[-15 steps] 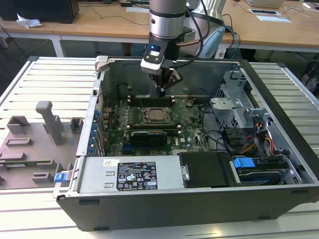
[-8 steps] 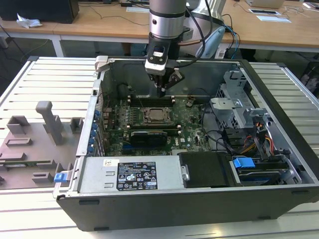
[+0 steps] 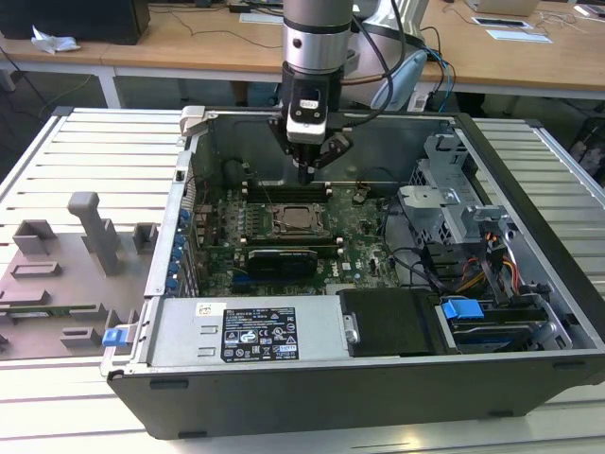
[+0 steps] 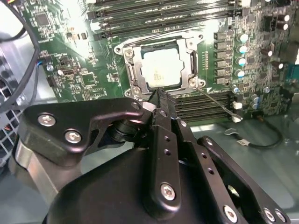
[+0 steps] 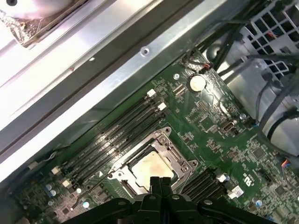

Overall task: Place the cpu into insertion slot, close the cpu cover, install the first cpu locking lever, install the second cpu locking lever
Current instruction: 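Install the first cpu locking lever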

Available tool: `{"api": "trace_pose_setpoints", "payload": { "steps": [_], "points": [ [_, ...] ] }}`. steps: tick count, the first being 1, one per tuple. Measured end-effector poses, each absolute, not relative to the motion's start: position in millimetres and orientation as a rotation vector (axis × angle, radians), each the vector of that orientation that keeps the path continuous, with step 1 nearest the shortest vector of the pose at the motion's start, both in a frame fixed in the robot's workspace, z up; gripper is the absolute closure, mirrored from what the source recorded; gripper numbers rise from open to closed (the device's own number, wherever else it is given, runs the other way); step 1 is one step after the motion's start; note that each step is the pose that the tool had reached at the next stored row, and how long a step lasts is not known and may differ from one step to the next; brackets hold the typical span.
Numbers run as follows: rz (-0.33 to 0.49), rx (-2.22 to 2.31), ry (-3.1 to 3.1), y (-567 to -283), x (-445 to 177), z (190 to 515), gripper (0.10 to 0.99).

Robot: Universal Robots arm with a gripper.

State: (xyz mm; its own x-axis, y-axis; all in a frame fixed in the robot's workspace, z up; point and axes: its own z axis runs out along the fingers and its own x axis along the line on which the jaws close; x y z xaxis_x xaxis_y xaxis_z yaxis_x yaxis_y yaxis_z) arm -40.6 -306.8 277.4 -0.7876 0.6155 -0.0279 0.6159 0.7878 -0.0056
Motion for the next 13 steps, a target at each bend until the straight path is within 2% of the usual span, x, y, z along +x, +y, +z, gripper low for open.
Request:
{"api": "trace_pose_setpoints", "payload": {
  "steps": [13],
  "points": [
    [-0.019,0.775,3.018,-306.8,-40.6,277.4,0.98]
  ]
}}
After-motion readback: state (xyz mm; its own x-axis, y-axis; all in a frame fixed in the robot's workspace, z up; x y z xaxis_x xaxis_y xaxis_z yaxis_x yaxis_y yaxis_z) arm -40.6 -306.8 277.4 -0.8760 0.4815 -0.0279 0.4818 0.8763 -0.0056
